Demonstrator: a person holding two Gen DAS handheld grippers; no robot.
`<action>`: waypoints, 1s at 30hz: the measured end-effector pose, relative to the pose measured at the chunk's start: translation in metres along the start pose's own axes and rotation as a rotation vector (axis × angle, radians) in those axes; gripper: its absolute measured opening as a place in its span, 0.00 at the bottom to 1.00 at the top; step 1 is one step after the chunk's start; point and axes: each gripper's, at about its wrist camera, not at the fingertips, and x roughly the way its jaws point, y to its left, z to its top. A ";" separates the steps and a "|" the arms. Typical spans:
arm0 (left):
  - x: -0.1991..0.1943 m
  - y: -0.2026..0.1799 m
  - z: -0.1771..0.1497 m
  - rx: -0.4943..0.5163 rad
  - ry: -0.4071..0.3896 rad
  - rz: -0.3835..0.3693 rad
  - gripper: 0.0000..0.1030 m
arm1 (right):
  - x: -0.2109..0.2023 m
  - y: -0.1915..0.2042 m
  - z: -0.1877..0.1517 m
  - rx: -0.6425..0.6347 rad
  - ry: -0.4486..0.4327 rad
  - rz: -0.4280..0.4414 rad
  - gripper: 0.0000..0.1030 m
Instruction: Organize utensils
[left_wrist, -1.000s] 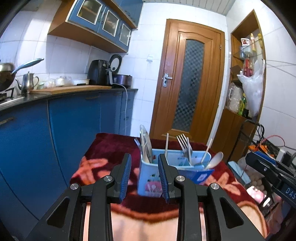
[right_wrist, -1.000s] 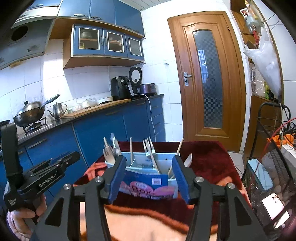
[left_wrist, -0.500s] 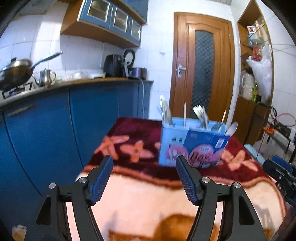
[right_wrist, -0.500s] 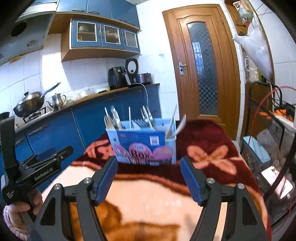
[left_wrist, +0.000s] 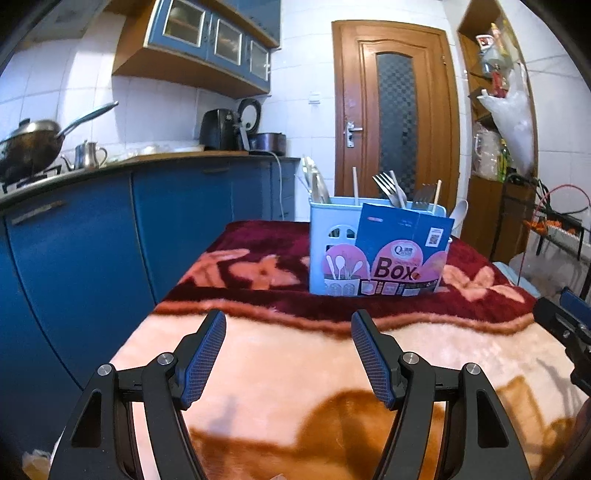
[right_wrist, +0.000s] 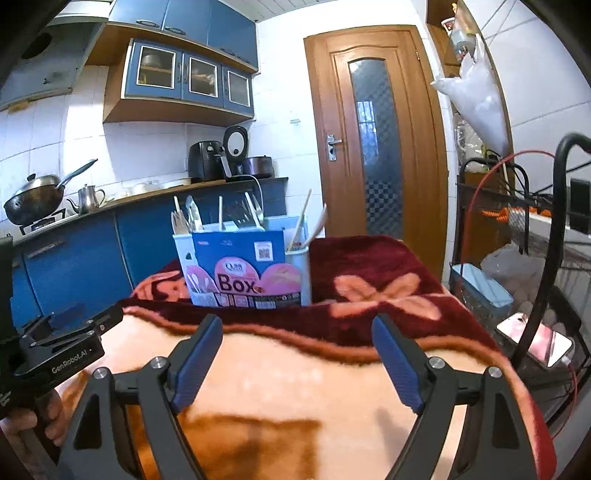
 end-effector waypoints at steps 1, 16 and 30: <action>0.000 -0.002 -0.001 0.004 -0.005 0.003 0.70 | 0.002 -0.001 -0.003 0.002 0.007 -0.002 0.83; 0.004 -0.004 -0.005 0.004 -0.001 0.025 0.70 | 0.003 -0.005 -0.012 0.011 -0.017 -0.020 0.83; 0.004 -0.003 -0.006 0.002 -0.001 0.030 0.70 | 0.003 -0.004 -0.011 0.004 -0.018 -0.021 0.83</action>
